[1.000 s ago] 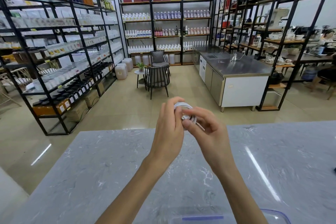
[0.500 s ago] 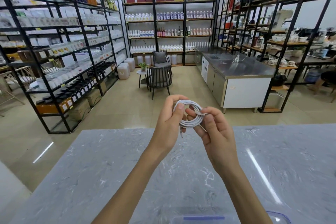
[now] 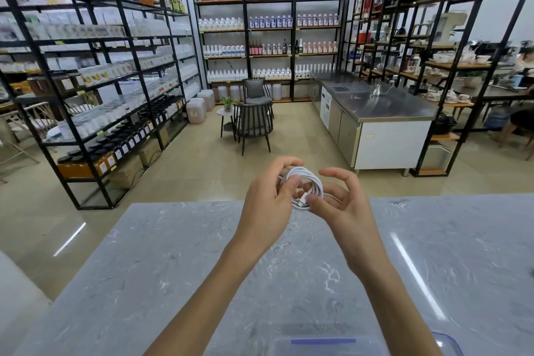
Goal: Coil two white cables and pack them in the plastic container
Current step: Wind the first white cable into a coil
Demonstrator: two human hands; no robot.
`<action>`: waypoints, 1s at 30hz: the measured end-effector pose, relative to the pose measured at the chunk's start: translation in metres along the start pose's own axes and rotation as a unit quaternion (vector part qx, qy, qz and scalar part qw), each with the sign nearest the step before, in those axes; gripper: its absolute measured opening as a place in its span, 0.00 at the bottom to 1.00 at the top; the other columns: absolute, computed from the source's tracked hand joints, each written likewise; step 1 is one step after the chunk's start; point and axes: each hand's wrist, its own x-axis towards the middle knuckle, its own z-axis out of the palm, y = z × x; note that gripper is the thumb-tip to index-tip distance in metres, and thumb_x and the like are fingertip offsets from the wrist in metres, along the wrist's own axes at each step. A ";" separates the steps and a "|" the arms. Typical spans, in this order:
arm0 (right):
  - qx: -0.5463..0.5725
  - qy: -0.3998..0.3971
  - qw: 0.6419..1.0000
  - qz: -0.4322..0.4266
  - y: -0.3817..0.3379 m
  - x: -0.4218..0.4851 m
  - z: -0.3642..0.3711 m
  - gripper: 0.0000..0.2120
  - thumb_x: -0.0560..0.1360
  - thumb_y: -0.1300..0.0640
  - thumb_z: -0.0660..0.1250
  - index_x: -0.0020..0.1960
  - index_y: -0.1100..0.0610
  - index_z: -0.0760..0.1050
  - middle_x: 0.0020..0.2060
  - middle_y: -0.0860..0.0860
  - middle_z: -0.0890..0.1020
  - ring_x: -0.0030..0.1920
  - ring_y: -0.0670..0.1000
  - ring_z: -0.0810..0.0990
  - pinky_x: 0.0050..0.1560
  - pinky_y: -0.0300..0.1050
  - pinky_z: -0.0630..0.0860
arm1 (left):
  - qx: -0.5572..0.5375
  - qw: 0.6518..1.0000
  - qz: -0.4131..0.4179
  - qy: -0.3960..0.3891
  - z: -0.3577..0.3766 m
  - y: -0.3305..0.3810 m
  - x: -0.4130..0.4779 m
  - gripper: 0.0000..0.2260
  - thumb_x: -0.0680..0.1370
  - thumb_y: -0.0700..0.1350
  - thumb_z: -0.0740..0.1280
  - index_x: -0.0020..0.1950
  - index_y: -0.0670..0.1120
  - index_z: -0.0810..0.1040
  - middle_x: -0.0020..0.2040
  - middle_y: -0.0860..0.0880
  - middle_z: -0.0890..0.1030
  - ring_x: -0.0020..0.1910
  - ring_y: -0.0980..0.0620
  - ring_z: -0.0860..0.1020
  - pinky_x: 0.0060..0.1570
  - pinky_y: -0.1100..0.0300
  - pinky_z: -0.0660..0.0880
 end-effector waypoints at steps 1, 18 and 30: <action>0.014 -0.012 1.000 0.025 -0.002 0.002 -0.004 0.18 0.74 0.69 0.70 0.60 0.55 0.74 0.46 0.56 0.87 0.45 0.52 0.86 0.48 0.43 0.83 | 0.009 1.000 -0.005 -0.001 -0.001 -0.001 0.000 0.08 0.81 0.41 0.64 0.56 0.52 0.77 0.47 0.54 0.83 0.45 0.55 0.82 0.46 0.53 0.79; -0.129 -0.081 0.983 0.098 -0.009 0.005 -0.028 0.10 0.79 0.61 0.65 0.55 0.50 0.81 0.48 0.52 0.85 0.49 0.49 0.84 0.53 0.42 0.82 | -0.027 0.996 -0.061 -0.065 0.004 0.001 0.002 0.11 0.78 0.40 0.68 0.52 0.56 0.78 0.44 0.52 0.84 0.42 0.53 0.83 0.48 0.49 0.81; -0.043 -0.107 0.981 0.155 0.003 0.012 -0.041 0.11 0.78 0.64 0.67 0.59 0.59 0.81 0.51 0.57 0.86 0.53 0.53 0.85 0.56 0.42 0.81 | -0.129 0.972 -0.146 -0.131 0.001 -0.012 -0.002 0.09 0.78 0.42 0.69 0.56 0.53 0.79 0.51 0.50 0.83 0.48 0.53 0.84 0.48 0.56 0.83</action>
